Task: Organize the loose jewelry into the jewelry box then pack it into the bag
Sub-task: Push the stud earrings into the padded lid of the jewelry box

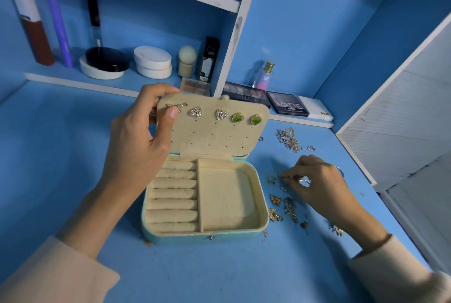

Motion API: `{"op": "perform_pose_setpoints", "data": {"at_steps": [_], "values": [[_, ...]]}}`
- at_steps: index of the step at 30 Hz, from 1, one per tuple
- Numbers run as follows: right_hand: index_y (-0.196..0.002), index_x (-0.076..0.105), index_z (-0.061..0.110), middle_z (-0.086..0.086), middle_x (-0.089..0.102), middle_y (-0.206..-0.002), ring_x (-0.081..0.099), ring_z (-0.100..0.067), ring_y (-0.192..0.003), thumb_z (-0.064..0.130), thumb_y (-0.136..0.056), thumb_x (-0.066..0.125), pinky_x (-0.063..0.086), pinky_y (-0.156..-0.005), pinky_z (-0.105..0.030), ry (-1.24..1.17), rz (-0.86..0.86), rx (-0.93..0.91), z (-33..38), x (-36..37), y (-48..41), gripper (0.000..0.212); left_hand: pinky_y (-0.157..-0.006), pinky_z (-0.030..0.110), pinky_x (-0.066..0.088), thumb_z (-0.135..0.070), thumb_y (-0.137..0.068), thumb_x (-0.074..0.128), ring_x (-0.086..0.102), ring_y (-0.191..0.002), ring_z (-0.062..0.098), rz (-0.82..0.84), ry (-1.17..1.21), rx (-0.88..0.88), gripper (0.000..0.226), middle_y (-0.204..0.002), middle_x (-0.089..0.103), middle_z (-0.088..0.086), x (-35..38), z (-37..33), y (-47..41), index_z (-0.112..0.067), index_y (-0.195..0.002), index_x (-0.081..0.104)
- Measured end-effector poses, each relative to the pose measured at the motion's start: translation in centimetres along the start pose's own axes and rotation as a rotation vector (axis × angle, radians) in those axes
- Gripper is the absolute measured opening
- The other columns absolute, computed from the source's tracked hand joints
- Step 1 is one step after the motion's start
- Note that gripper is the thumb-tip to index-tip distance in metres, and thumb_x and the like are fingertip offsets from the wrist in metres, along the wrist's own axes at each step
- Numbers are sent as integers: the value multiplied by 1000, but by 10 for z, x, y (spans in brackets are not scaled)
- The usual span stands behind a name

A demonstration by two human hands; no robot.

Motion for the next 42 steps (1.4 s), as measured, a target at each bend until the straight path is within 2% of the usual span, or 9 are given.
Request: {"op": "perform_pose_setpoints", "data": {"at_steps": [6,11,15,21,29,32,34,36,42], "values": [[-77,76,20,13,51,-64,50,-11,-66,5,-73,77,34,-55,-14,0,-13,28,-4,-2,0,16,-75,7,44,-12,-93,52,57,-81,3,-5,-1,6,21,-93,61,-6,0,0,0,-5,-112,56],[-80,75,21,8,55,-67,53,-13,-69,9,-77,74,45,-57,-28,-1,-1,64,-7,-2,-2,12,-75,10,45,-12,-94,52,58,-82,4,-2,0,10,20,-94,61,-5,0,1,0,-6,-113,56],[-80,74,24,9,57,-69,54,-12,-72,15,-78,73,44,-58,-24,-3,52,67,-4,-1,-3,9,-73,9,45,-11,-94,53,58,-82,6,-3,-1,12,20,-92,61,-5,0,1,0,-6,-112,56],[-80,72,25,12,54,-69,53,-11,-74,17,-79,71,49,-63,-34,-1,93,67,-2,2,-5,8,-73,4,43,-9,-94,53,56,-82,1,-2,4,13,19,-92,61,-4,0,0,0,-4,-112,56],[-78,66,22,9,57,-72,54,-13,-73,14,-81,66,51,-65,-39,-8,88,87,-3,5,-5,9,-70,19,46,-11,-93,52,59,-80,9,-6,11,11,19,-90,61,-4,1,1,1,-6,-112,55],[-78,65,21,8,57,-71,53,-8,-69,9,-81,66,48,-64,-23,-26,57,98,-4,2,-6,13,-70,30,49,-12,-93,52,59,-79,11,-4,14,16,20,-90,62,-3,1,0,0,-6,-112,56],[-78,66,18,8,58,-69,54,-4,-67,4,-81,66,40,-60,-9,-126,9,134,-2,-3,-9,15,-71,33,49,-14,-93,52,59,-79,12,-7,18,21,20,-89,62,-4,0,0,1,-8,-113,55],[-77,67,15,8,62,-68,54,0,-63,4,-83,66,39,-59,-7,-304,-20,219,0,-10,-15,12,-71,34,50,-15,-94,52,60,-78,12,-9,30,20,20,-89,62,-4,1,0,2,-12,-113,53],[-80,67,13,-1,62,-69,53,-9,-64,7,-88,60,40,-62,-25,-791,-66,346,18,-36,-44,12,-79,4,44,-19,-92,56,60,-84,-4,-13,66,8,21,-92,58,-22,-4,0,6,-13,-111,53]]}}
Point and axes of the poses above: each hand's wrist, its own y-axis away from the middle knuckle, its own x-axis out of the palm, z = x × y, the point moved 5 cm from there along -y, towards the middle knuckle
